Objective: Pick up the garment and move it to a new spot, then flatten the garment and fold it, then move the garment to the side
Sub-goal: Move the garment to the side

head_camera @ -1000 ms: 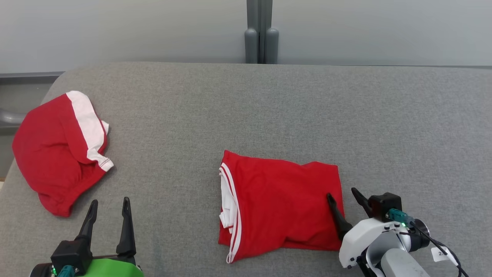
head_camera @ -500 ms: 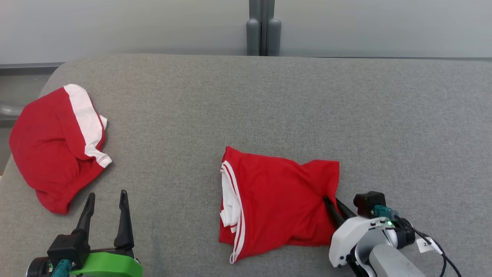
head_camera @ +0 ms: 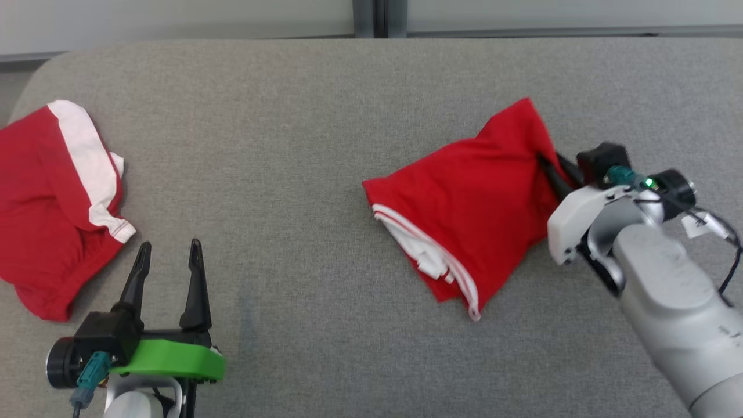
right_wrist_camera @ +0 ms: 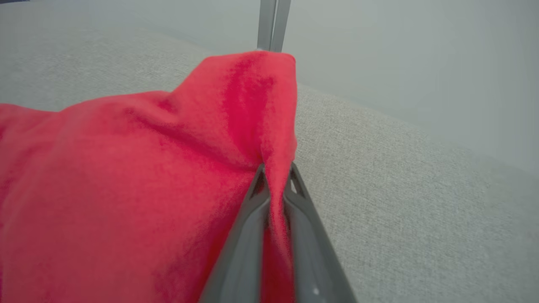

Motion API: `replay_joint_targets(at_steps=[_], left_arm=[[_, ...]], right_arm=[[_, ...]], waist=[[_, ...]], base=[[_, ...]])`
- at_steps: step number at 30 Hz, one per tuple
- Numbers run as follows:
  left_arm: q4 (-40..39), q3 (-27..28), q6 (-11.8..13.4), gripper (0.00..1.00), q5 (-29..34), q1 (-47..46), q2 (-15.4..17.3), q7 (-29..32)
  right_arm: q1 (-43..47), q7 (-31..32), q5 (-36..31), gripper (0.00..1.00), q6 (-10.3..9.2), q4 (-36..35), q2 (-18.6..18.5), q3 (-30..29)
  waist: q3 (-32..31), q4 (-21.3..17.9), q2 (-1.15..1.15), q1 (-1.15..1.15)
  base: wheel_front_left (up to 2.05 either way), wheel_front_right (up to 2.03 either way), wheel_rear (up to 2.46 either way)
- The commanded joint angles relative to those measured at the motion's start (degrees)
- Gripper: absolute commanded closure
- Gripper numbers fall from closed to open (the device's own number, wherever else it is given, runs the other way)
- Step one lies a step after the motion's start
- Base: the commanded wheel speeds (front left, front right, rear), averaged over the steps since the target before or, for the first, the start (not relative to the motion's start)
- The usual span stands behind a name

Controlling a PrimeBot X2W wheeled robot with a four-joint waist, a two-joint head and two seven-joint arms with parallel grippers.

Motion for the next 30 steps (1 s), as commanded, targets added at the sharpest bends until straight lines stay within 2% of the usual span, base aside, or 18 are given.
replay_joint_targets(at_steps=[1,10,18,24,30], left_arm=[[-0.2,-0.1,0.0,0.00,0.5,-1.8,0.1,0.0],[-2.8,-2.9,-0.1,0.00,0.4,-8.1,2.1,0.0],[-7.2,-3.9,-0.1,0.00,0.5,-10.6,6.0,0.0],[-10.0,-3.4,-0.1,0.00,0.7,-10.7,8.3,0.0],[-11.9,-3.9,-0.1,0.00,0.8,-10.0,8.6,0.0]], right_arm=[[-2.4,0.6,0.3,1.00,-0.13,-0.3,-1.7,0.1],[-12.5,4.0,1.8,1.00,-0.13,-2.6,-12.7,-2.2],[-16.6,7.0,2.7,1.00,-0.13,-6.8,-20.4,-6.6],[-17.7,9.3,3.5,1.00,-0.13,-9.0,-23.6,-9.7],[-18.7,10.6,3.2,1.00,-0.13,-9.7,-25.4,-11.6]], waist=[[5.4,-2.0,0.00,0.00],[15.2,-6.4,0.00,0.00],[22.1,-11.9,0.00,0.00],[24.8,-15.1,0.00,0.00],[26.3,-16.0,0.00,0.00]], base=[[0.00,0.00,0.00],[0.00,0.00,0.00],[0.00,0.00,0.00],[0.00,0.00,0.00],[0.00,0.00,0.00]])
